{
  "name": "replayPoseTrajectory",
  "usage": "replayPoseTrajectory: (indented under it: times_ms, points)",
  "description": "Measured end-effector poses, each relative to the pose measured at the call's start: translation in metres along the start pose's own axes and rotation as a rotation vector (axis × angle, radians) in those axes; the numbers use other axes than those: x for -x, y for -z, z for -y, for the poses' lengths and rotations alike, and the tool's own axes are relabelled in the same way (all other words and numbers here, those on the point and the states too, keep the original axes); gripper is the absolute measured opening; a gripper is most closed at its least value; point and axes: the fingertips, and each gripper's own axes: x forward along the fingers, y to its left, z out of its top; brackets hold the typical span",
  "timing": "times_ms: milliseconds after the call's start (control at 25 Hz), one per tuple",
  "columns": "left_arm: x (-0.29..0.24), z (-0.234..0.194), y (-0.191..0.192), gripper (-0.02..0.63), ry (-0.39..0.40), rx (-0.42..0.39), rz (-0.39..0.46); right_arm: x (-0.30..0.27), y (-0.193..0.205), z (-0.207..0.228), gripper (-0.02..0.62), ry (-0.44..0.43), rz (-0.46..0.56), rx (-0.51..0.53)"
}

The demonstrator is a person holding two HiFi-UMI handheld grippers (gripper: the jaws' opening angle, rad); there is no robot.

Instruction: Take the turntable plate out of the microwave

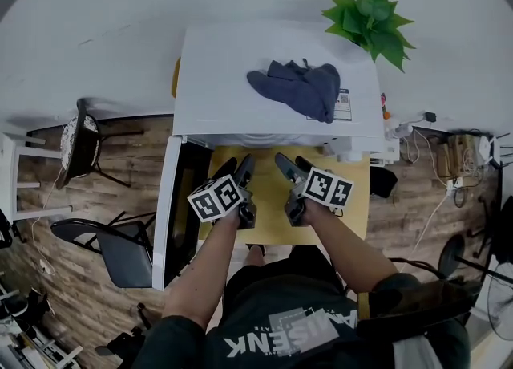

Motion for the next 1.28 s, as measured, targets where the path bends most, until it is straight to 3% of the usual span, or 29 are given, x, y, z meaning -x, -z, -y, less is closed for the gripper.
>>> replayPoseTrajectory:
  times_ms: [200, 760, 1280]
  points:
    - [-0.021, -0.007, 0.004, 0.244, 0.012, 0.115, -0.010, -0.022, -0.002, 0.004, 0.345, 0.022, 0.036, -0.070]
    - [-0.057, -0.019, -0.007, 0.268, 0.036, 0.309, 0.007, -0.057, -0.014, 0.018, 0.347, 0.036, 0.082, -0.303]
    - [-0.063, -0.020, -0.008, 0.278, 0.013, 0.345, 0.026, -0.066, -0.023, 0.026, 0.328, 0.176, 0.120, -0.381]
